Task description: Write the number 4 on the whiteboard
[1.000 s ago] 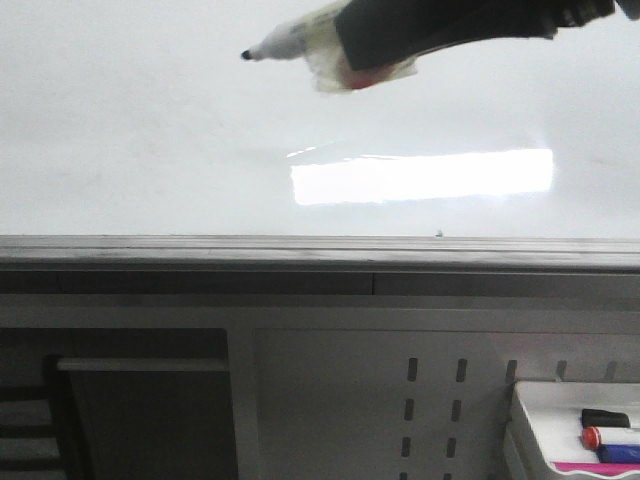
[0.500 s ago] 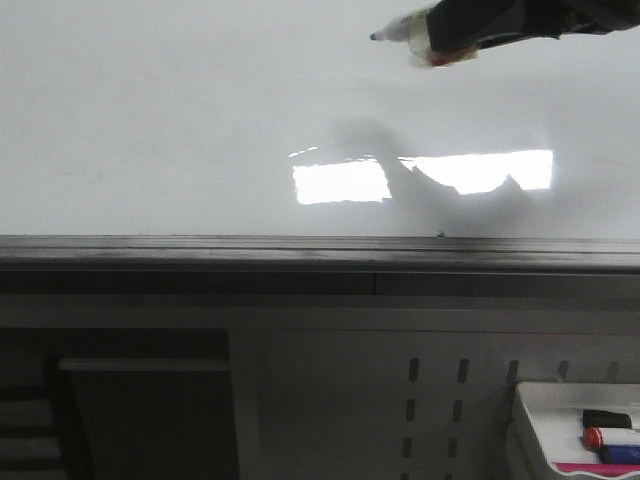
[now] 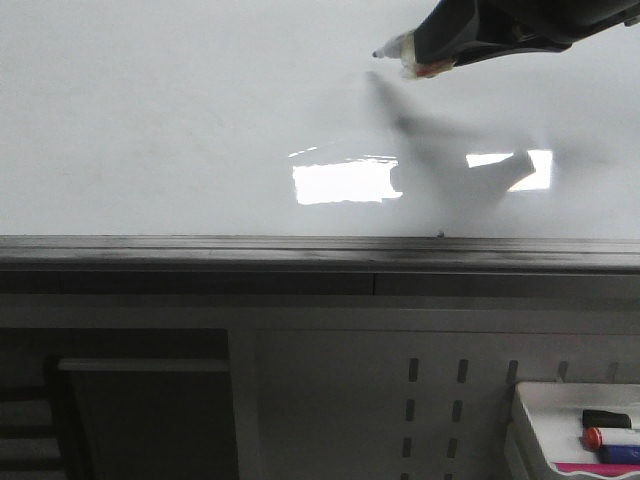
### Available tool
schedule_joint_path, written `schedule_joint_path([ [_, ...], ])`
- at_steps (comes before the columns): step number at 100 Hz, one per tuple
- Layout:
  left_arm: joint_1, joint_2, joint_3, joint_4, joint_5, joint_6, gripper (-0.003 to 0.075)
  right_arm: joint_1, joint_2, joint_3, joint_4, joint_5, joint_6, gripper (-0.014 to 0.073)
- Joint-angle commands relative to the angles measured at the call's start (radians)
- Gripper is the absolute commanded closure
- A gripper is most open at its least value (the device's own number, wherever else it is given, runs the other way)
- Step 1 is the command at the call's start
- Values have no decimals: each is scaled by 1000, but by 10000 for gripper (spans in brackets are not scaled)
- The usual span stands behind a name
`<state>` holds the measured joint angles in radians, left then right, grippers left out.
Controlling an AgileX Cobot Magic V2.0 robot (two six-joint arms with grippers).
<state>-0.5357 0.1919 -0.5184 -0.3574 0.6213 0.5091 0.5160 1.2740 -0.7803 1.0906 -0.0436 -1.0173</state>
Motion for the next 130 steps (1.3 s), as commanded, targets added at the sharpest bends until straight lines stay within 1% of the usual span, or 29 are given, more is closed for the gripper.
schedule_joint_path([
  [1, 2, 12, -22, -24, -76, -10, 741, -7, -9, -35, 18, -30, -1, 643],
  [26, 2, 12, -22, -24, -76, -10, 741, -7, 44, -35, 61, 44, -1, 642],
  [45, 2, 12, -22, -24, -76, -10, 741, -7, 101, -35, 107, 166, -1, 637],
  [59, 2, 12, -22, -24, -76, -10, 741, -5, 121, -35, 109, 200, -1, 637],
  [81, 2, 12, -22, -24, -77, -10, 741, -5, 121, -35, 109, 199, -1, 637],
  [101, 2, 12, -22, -24, -86, -10, 741, -7, 93, -33, 109, 145, -1, 637],
  [113, 2, 12, -22, -24, -92, -10, 741, -11, 50, -2, 109, 111, -1, 637],
  [130, 2, 12, -22, -24, -108, -10, 741, -71, -23, 80, 111, 109, -1, 637],
])
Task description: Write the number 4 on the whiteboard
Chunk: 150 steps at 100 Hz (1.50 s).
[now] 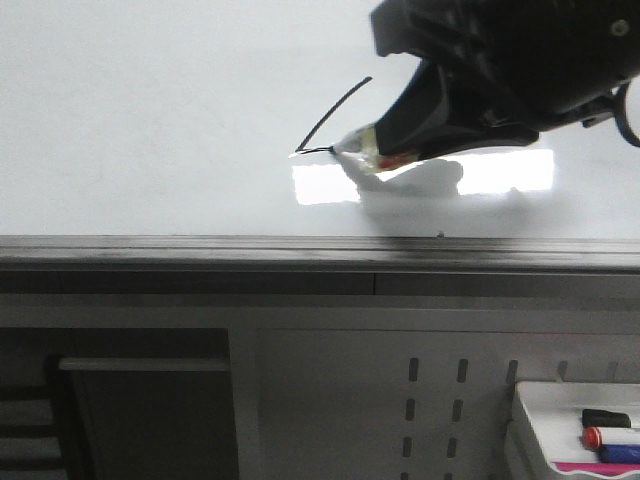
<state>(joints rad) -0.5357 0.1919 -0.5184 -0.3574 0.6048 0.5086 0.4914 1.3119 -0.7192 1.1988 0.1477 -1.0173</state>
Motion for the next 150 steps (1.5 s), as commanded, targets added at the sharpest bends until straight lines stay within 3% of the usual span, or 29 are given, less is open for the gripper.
schedule_joint_path([
  [1, 2, 12, -22, -24, -91, -10, 741, -50, -65, 26, 3, -83, -1, 637],
  [42, 2, 12, -22, -22, -103, -10, 741, -334, -243, 102, 23, 69, -1, 637],
  [54, 2, 12, -22, -22, -105, -10, 741, -339, -254, 97, 9, 102, -1, 637],
  [74, 2, 12, -22, -22, -105, -10, 741, -337, -292, 16, 9, 280, -1, 637],
  [120, 2, 12, -22, -21, -136, -10, 741, -331, -170, -126, -32, 329, -1, 637],
  [150, 2, 12, -22, -21, -136, -10, 741, -331, -101, -132, -32, 342, -1, 637],
])
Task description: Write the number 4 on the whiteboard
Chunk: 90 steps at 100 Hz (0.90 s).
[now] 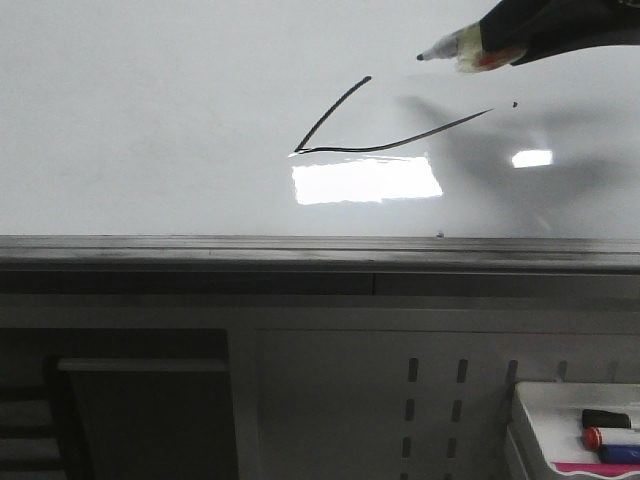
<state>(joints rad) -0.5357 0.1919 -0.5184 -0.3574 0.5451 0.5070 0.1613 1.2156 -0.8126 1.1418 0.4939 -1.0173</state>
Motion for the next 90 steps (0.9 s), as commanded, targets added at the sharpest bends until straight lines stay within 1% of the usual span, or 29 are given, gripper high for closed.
schedule_joint_path([
  [1, 2, 12, -22, -21, -76, -8, 741, -1, -4, -38, 25, -4, -1, 637],
  [36, 2, 12, -21, -20, -92, -8, 741, 0, 17, -43, 25, -47, -1, 637],
  [75, 2, 12, -21, -20, -92, -8, 741, 0, 66, -45, 25, -43, -1, 637],
  [86, 2, 12, -21, -20, -92, -8, 741, 0, 66, -43, 20, -4, 2, 637],
  [90, 2, 12, -21, -20, -92, -8, 741, 0, 66, -38, 5, 16, 21, 637],
])
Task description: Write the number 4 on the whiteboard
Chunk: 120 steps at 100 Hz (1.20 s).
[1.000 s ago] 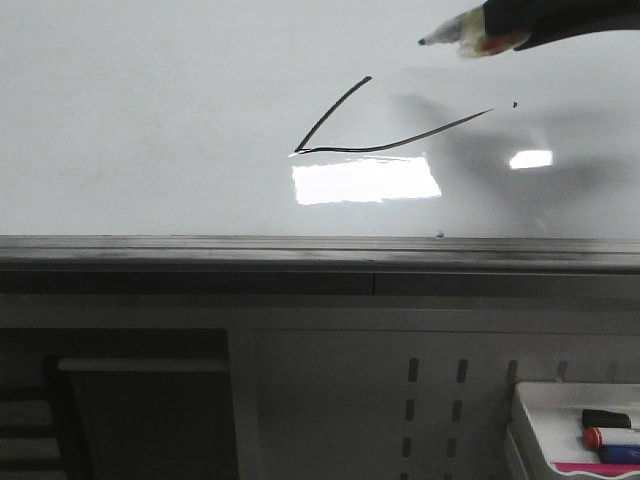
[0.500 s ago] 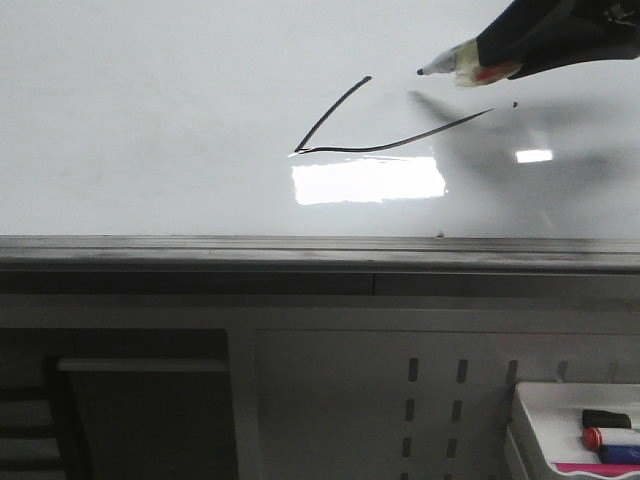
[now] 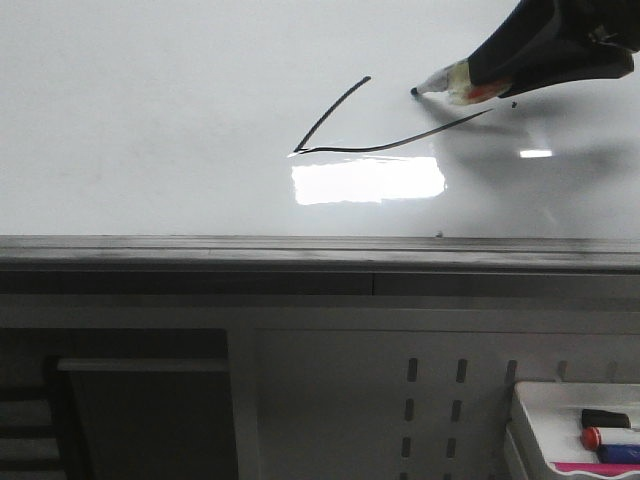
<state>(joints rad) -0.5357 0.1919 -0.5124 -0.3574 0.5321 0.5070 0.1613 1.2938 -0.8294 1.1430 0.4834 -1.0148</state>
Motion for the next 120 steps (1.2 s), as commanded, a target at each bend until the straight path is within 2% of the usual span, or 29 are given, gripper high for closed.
schedule_joint_path([
  [1, 2, 12, -26, -20, -79, -8, 741, 0, -13, -19, -1, 29, 29, 637],
  [18, 2, 12, -26, -20, -79, -8, 741, 33, -13, 53, -124, 40, 136, 637],
  [37, 2, 12, -16, -20, -83, -8, 741, 96, -13, 96, -127, 14, 144, 637],
  [53, 2, 12, -7, -24, -83, -8, 741, 105, -30, 92, -127, 18, 144, 637],
  [76, 2, 19, -7, -32, -83, -8, 730, 105, -207, 65, -148, 85, 144, 637],
  [85, 2, 59, -7, -83, -83, -8, 654, 105, -295, 50, -195, 101, 144, 637],
  [96, 2, 159, -14, -170, -79, -8, 476, 105, -370, 45, -279, 140, 144, 637],
  [101, 2, 225, -24, -203, -66, 9, 422, 105, -389, 45, -330, 166, 144, 637],
  [111, 2, 350, -79, -263, 7, 132, 398, 109, -405, 45, -433, 219, 144, 637],
  [120, 2, 462, -141, -345, 87, 296, 398, 130, -406, 45, -462, 252, 121, 637],
])
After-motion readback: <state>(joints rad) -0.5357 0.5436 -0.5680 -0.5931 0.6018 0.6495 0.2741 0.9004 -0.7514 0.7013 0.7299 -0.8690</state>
